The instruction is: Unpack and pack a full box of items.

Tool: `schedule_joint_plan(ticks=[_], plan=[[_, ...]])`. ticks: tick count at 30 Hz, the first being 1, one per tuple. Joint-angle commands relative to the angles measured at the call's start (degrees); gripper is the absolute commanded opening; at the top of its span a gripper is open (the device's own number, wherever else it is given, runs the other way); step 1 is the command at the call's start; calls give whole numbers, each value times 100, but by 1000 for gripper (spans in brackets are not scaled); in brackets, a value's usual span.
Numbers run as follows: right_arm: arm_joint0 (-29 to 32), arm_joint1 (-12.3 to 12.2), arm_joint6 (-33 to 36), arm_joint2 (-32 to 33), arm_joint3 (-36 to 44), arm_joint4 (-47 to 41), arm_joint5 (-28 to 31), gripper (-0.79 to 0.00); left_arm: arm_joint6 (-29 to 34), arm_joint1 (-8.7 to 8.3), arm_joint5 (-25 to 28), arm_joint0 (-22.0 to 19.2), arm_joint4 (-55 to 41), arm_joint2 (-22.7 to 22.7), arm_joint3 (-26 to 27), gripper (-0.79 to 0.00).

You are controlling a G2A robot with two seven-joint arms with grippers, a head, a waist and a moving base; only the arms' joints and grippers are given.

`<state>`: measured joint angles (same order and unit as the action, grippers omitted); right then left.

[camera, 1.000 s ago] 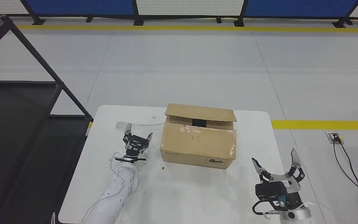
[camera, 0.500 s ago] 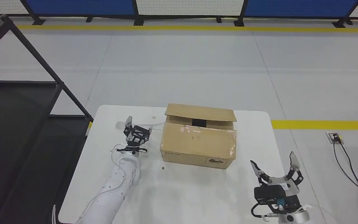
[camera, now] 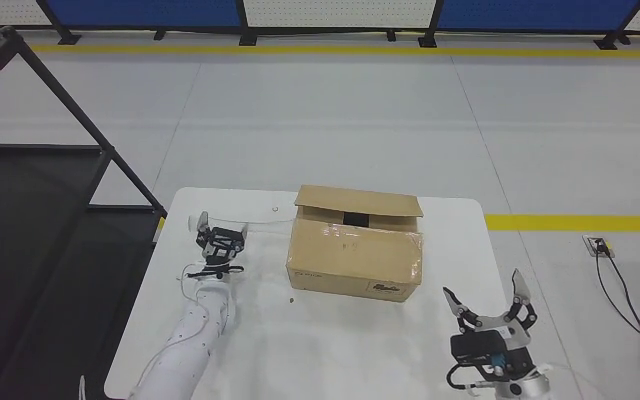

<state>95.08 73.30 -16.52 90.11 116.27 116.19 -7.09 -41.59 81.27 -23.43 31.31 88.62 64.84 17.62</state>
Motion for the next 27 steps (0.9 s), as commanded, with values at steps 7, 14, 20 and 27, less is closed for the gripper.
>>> schedule_joint_plan(ticks=[7,14,20,27], plan=[[-245,-4,64,-77,-73,71,171,0,-7,-113,-464,225,137,84,3,0],[-361,-9,94,-96,-112,107,255,0,162,-187,-690,466,379,67,108,0],[-414,-15,88,-108,-126,124,316,0,230,-258,-626,654,390,141,338,0],[-444,-21,62,-112,-141,135,357,0,423,-350,-801,890,704,152,589,0]])
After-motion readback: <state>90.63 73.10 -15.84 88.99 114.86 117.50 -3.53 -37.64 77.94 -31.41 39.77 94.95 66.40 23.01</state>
